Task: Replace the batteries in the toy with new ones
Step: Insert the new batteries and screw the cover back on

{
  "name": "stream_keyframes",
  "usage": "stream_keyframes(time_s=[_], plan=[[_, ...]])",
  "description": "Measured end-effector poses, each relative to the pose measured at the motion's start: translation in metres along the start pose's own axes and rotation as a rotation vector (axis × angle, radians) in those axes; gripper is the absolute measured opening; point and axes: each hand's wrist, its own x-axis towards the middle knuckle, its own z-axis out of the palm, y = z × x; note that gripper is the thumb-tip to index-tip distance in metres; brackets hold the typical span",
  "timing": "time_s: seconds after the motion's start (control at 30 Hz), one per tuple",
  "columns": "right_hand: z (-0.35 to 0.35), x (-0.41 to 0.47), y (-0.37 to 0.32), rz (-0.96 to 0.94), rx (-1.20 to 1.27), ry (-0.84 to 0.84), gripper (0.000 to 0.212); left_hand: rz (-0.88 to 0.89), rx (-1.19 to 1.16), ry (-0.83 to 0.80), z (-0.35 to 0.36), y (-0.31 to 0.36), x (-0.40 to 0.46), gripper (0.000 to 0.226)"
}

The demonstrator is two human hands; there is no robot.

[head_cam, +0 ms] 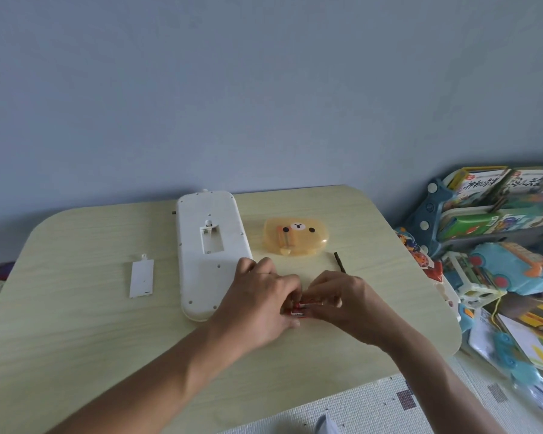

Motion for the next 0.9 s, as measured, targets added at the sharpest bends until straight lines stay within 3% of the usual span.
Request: stream_keyframes(time_s=[0.23, 0.4, 0.57, 0.73, 0.9], plan=[[0.006, 0.007, 0.0, -0.023, -0.094, 0.037, 0.018, 0.034, -0.108, 0.026, 0.0, -0.014, 0.004, 0.029], [0.01, 0.018, -0.005, -0.035, -0.065, 0.115, 0.014, -0.108, -0.528, 0.052, -0.028, -0.038, 0.001, 0.012], [0.011, 0.049, -0.034, 0.02, 0.125, 0.198, 0.013, -0.274, -0.872, 0.258, -0.056, -0.083, -0.002, 0.021], [0.026, 0.095, -0.069, -0.049, 0.232, 0.219, 0.01, -0.422, -0.818, 0.462, -0.063, -0.119, 0.0, 0.019], [0.046, 0.13, -0.083, -0.106, 0.203, 0.278, 0.012, -0.458, -0.611, 0.486, -0.06, -0.128, 0.01, 0.015]])
